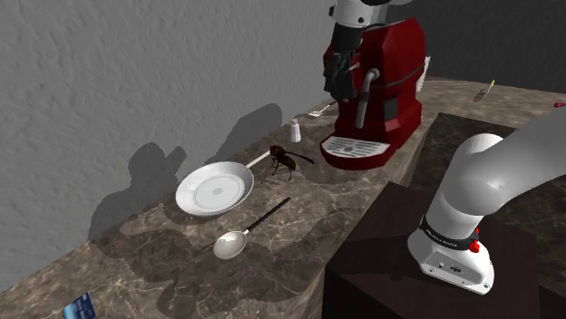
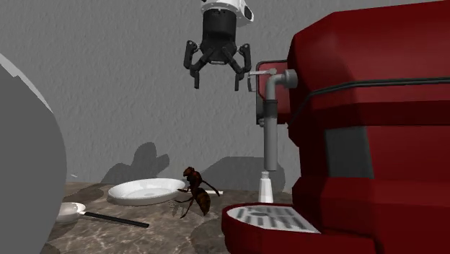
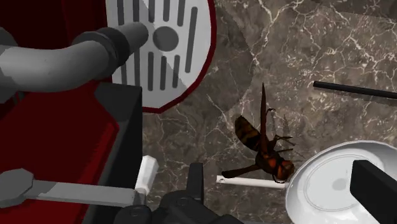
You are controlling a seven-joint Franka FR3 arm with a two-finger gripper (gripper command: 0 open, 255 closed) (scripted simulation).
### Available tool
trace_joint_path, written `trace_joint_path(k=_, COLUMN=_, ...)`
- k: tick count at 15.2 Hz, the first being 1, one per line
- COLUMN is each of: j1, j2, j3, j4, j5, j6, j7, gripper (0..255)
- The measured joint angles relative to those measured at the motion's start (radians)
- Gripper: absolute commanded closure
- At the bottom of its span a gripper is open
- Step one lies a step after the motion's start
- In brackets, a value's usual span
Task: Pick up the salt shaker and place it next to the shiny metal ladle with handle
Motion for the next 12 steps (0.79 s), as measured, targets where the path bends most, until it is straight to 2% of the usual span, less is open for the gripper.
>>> trace_joint_path(k=1, j1=-0.015, j2=0.023, j3=0.006, j4=0.017, j5=0.017, j6=0.025, j7=-0.011, gripper=255)
trace_joint_path(k=2, j1=-0.015, j2=0.022, j3=0.007, j4=0.019, j5=0.018, j6=0.033, j7=-0.011, gripper=0)
trace_joint_path(k=5, j1=-0.018, j2=0.061, j3=0.005, j4=0.023, j5=0.009, j6=0.048, j7=-0.017, gripper=0)
trace_joint_path(k=12, j1=-0.033, j2=0.311, j3=-0.007, j4=0.112, j5=-0.041, j6=0.151, j7=-0.048, gripper=0)
